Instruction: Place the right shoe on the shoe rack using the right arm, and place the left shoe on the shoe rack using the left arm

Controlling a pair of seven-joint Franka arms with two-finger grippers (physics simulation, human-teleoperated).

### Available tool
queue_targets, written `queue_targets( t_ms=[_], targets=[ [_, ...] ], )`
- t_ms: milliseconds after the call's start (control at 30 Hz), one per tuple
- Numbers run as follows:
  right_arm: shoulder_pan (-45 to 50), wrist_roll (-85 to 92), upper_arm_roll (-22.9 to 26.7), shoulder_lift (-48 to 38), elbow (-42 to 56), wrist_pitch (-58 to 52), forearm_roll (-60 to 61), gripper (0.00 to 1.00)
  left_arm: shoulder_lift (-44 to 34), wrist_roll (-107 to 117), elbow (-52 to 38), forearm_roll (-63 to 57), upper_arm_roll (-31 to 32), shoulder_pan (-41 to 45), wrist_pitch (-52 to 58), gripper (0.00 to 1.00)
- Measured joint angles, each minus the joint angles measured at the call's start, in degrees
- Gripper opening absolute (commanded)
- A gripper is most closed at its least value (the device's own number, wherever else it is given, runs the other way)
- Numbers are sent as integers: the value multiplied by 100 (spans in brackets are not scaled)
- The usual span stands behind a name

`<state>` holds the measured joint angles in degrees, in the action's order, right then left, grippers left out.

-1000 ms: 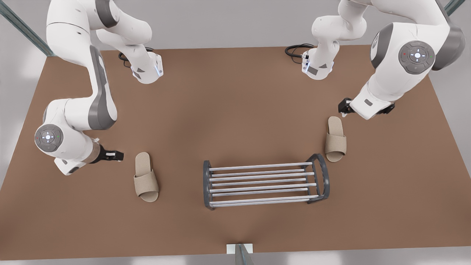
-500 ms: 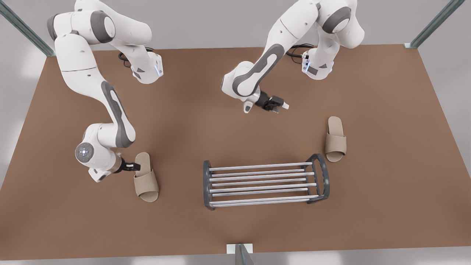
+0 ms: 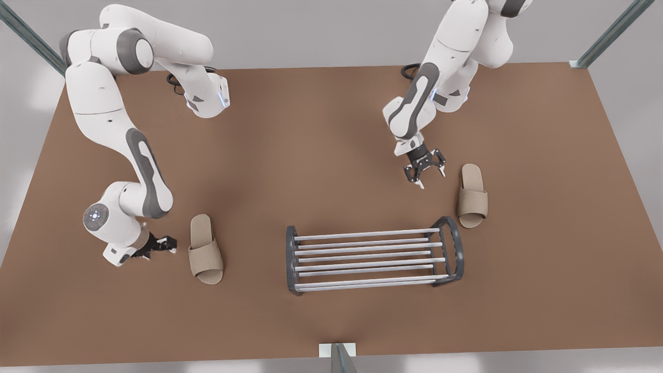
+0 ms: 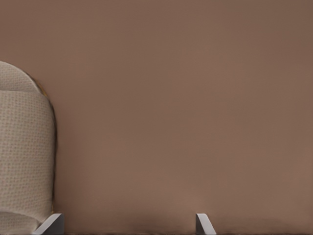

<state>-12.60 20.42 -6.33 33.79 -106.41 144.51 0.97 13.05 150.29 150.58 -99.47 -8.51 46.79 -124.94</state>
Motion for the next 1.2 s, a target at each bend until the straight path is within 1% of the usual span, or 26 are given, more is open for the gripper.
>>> queue_targets(
  t_ms=[67,167,233,333,467,600,700,867,1200],
  targets=[
    [-61,249,-1,-72,-286,-44,1,100,-93,654,207,-687,-307,-2,-328,100],
    [-116,573,-21,-283,-723,-80,4,100,-283,1504,541,-1498,-573,17,-694,100],
    [-118,754,-85,-470,-1031,-58,15,100,-370,1571,674,-1891,-798,22,-857,100],
    [-119,973,-212,-684,-1357,12,35,100,-321,1571,732,-2592,-1314,12,-1048,100],
    [-63,1099,-503,-754,-1743,239,45,100,-258,1571,731,-3545,-1843,-5,-1191,100],
    [147,1064,-669,-744,-1761,537,47,100,-160,1571,697,-4108,-2061,8,-1247,100],
    [234,1029,-681,-682,-1458,657,44,100,78,1571,523,-4345,-2147,-5,-1265,100],
    [144,968,-655,-499,-1279,741,38,100,282,1571,320,-4492,-2188,-85,-1283,100],
    [379,787,-658,-30,-702,807,48,100,609,1571,19,-4581,-2181,-234,-1320,100]
  ],
)
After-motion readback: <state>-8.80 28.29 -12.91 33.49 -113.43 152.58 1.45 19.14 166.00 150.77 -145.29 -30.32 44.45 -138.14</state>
